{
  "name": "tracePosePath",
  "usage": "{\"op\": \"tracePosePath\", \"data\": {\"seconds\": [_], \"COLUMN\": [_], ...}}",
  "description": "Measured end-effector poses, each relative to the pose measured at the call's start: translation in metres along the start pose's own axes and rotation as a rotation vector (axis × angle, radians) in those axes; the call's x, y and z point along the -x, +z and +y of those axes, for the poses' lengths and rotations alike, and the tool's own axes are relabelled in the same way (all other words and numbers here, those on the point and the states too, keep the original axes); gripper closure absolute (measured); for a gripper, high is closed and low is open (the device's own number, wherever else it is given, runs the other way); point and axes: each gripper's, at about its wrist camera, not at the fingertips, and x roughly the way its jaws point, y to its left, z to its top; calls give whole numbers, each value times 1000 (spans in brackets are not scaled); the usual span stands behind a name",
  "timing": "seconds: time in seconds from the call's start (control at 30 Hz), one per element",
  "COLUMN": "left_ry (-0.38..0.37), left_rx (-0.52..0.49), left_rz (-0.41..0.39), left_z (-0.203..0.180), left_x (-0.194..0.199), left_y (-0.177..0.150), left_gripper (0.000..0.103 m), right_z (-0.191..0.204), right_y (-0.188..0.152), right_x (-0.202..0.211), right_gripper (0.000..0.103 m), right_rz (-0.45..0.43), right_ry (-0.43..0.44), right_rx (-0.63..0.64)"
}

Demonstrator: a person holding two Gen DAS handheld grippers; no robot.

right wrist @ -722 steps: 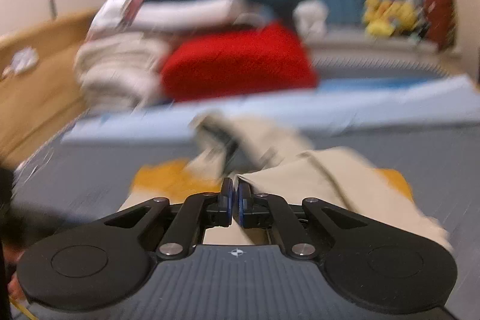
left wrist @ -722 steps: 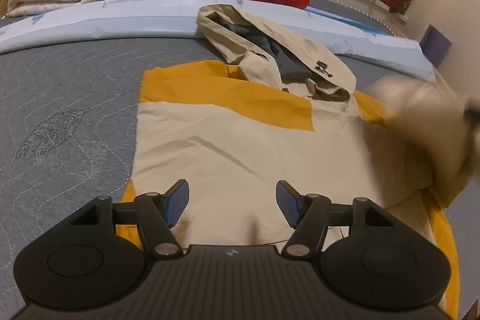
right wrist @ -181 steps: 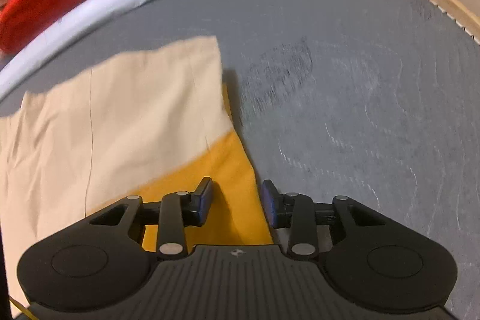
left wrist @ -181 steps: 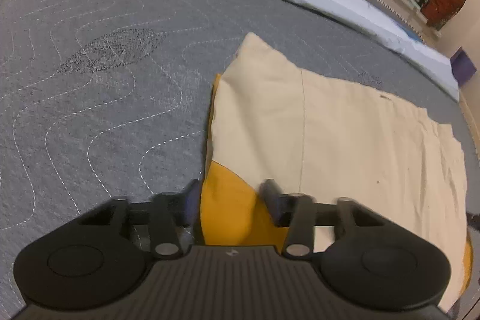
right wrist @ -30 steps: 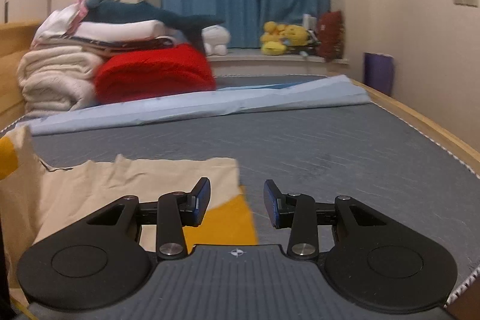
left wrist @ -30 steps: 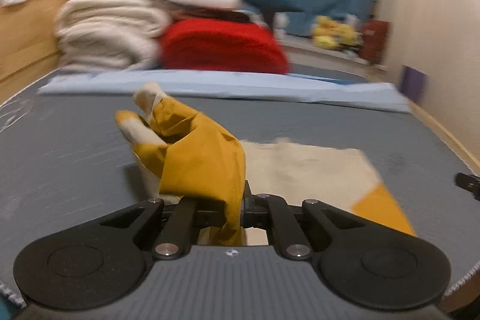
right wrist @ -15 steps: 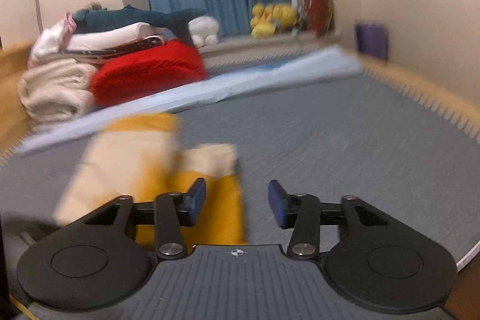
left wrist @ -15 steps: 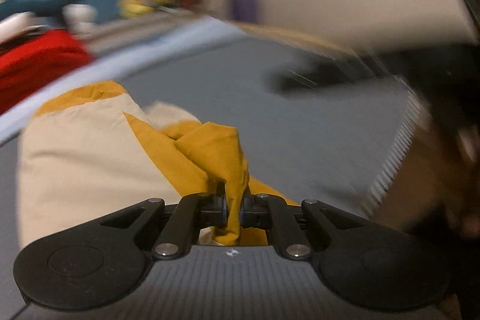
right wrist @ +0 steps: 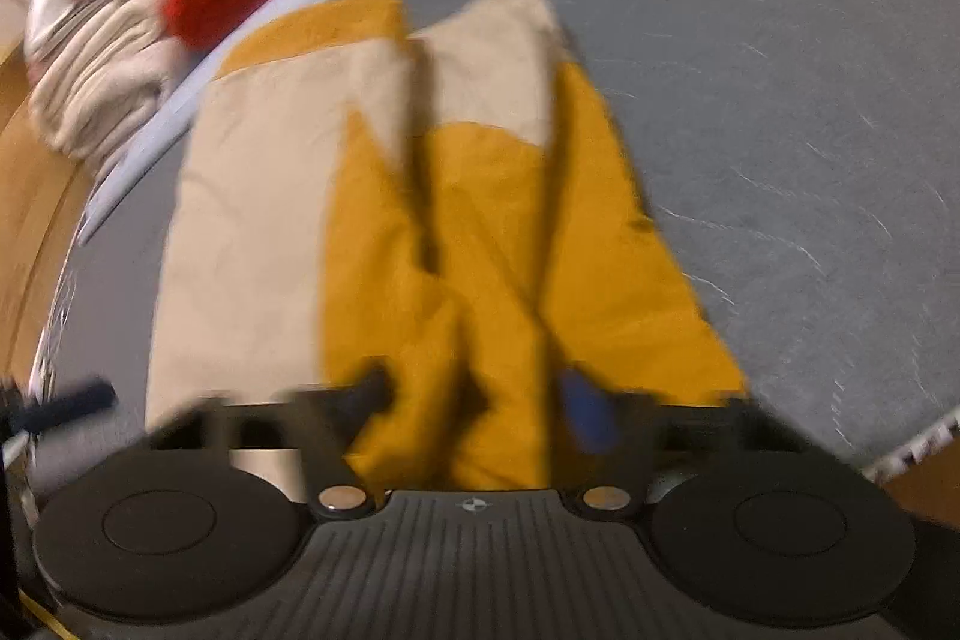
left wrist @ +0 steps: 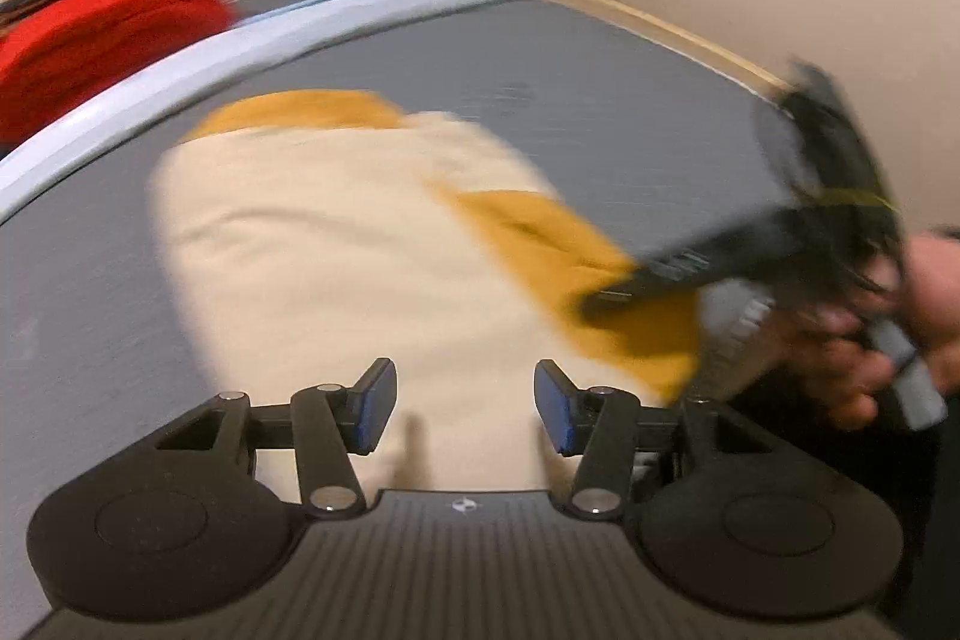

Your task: Fold large clothes

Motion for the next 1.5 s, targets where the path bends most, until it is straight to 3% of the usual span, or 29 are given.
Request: {"op": "tracePosePath", "data": {"seconds": [0.03,0.13,0.2,0.23,0.27,0.3,0.37,0.43,0.47,0.57,0.63,0.73,0.77,0.83,0.87,0.93,1.1,1.17,1.23,1.3,1.37,1.43,1.5], "left_ry": [34,113,100,92,85,66,27,-4,-11,31,20,-59,-73,-28,-18,-19,-50,-51,-53,-50,-40,-68,-108], "left_rx": [25,131,250,312,361,395,394,346,321,242,258,229,196,110,92,89,99,132,214,330,464,594,720], "left_rz": [-6,-43,-57,-41,-36,-47,-53,-16,30,171,150,38,58,211,249,243,245,198,152,125,121,125,149], "left_z": [11,42,55,60,63,61,53,39,37,22,23,13,7,-9,-15,-23,-12,-3,16,38,65,84,99], "left_x": [1,1,-5,-10,-14,-19,-31,-50,-63,-99,-96,-74,-76,-106,-119,-128,-112,-92,-90,-93,-104,-120,-139], "left_y": [0,-4,-10,-11,-9,-5,5,12,10,0,6,12,6,-9,-15,-10,-3,-6,3,9,11,11,5], "left_gripper": [40,39,39,39,39,39,38,37,36,33,34,34,35,33,32,32,32,32,31,29,28,28,27], "right_z": [8,20,22,23,23,19,-4,-25,-29,-23,-26,-27,-27,-30,-36,-42,-35,-27,-24,-24,-24,-29,-37], "right_y": [-2,2,1,-2,-5,-7,-1,2,2,1,0,6,10,11,11,10,15,17,25,38,53,67,74], "right_x": [3,35,79,90,96,93,67,42,31,13,8,25,25,9,-2,-17,-19,-9,16,31,38,30,13], "right_gripper": [94,97,97,98,98,98,98,98,98,98,98,99,99,99,99,99,96,90,88,83,72,48,47], "right_rz": [-20,-198,-415,-480,-520,-514,-364,-230,-203,-172,-151,-256,-271,-201,-146,-86,-54,-48,-111,-188,-240,-229,-196], "right_ry": [4,48,132,106,23,-64,-180,-202,-221,-287,-301,-317,-314,-349,-373,-399,-422,-431,-431,-373,-273,-190,-168], "right_rx": [34,98,114,152,197,218,155,75,79,193,189,156,160,189,183,165,208,229,229,219,200,164,124]}}
